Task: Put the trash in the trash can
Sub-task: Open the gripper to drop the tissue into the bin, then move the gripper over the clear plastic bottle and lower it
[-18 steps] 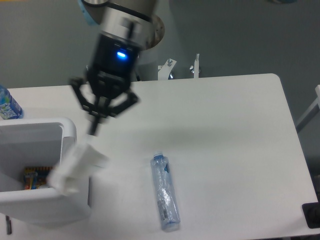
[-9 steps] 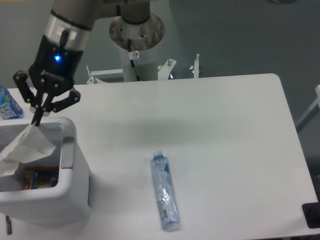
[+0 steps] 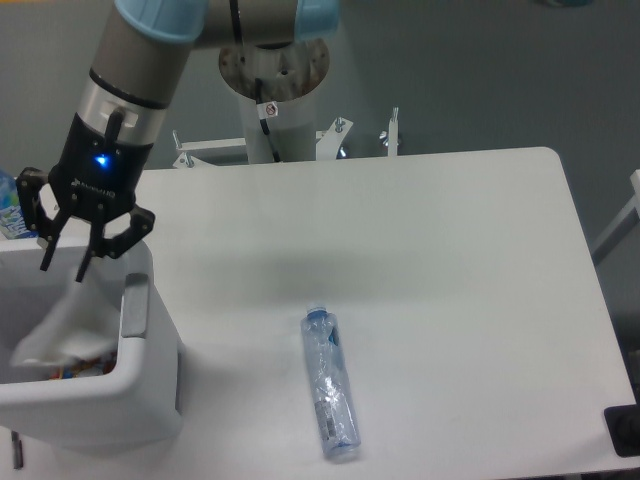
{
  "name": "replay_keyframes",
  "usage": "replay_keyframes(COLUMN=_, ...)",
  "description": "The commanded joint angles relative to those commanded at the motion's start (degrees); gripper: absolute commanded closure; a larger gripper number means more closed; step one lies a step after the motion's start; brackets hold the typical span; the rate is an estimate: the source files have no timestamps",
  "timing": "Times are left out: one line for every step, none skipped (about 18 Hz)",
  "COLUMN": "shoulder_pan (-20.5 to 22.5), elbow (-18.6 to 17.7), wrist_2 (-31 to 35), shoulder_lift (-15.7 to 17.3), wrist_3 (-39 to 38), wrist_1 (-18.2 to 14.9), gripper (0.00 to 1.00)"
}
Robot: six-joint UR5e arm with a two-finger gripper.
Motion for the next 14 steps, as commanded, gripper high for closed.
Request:
replay_keyframes(shoulder_pan=0.0, elbow=0.6, wrist_2=0.1, shoulder_lift=-0.1, wrist_3=0.0, wrist_1=0.0, gripper=0.04)
replay_keyframes(shoulder_pan=0.6, elbow=1.1, wrist_2=0.1, shoulder_lift=-0.2, wrist_3=0.0, wrist_1=-0.1, gripper=0.01)
replay_keyframes(shoulder_pan=1.7, elbow=1.2, wrist_2=0.1, shoulder_lift=-0.4, wrist_3=0.0, wrist_1=-0.1, gripper=0.01)
replay_keyframes(shoulder_pan=3.7, elbow=1.5, wrist_2=0.1, shoulder_lift=-1.0, wrist_3=0.1, wrist_1=-0.2, gripper=0.00)
replay_keyframes(shoulder_pan=5.5, elbow=1.7, wrist_2=0.1, shoulder_lift=-1.6, wrist_3=0.1, wrist_1=-0.3, gripper=0.00)
replay_keyframes(shoulder_pan=7.0, elbow=2.1, wrist_2=0.1, shoulder_lift=-1.8, wrist_3=0.2, wrist_1=-0.3, gripper=0.00)
replay_keyframes(shoulder_pan=8.3, elbow=2.9, wrist_2=0.1, shoulder_lift=-2.5, wrist_3=0.2, wrist_1=-0.4, gripper=0.00)
replay_keyframes(shoulder_pan=9.9, elbow=4.0, wrist_2=0.2, shoulder_lift=-3.5, wrist_3=0.2, wrist_1=-0.6, gripper=0.00)
replay_keyframes(shoulder_pan=11.4, elbow=4.7, wrist_2=0.2, shoulder_lift=-4.5, wrist_3=0.2, wrist_1=-0.6, gripper=0.00)
replay_keyframes(shoulder_pan=12.7, elbow=5.0, wrist_2=0.3, shoulder_lift=-5.4, wrist_3=0.3, wrist_1=-0.4, gripper=0.00)
replay_keyframes(shoulder_pan=13.9, elbow=5.4, wrist_2=0.8, shoulder_lift=-6.1, wrist_3=1.0, wrist_1=-0.4, gripper=0.00)
replay_keyframes(shoulder_pan=14.8, elbow=5.5, wrist_2=2.1, shoulder_lift=-6.4, wrist_3=1.7, wrist_1=-0.4, gripper=0.00)
replay_keyframes(shoulder_pan=15.2, elbow=5.3, wrist_2=4.3, shoulder_lift=-6.8, wrist_3=3.6, wrist_1=-0.8, gripper=0.00)
replay_keyframes(shoulder_pan=15.6, elbow=4.9, wrist_2=6.9, shoulder_lift=-7.2, wrist_3=6.1, wrist_1=-1.3, gripper=0.00)
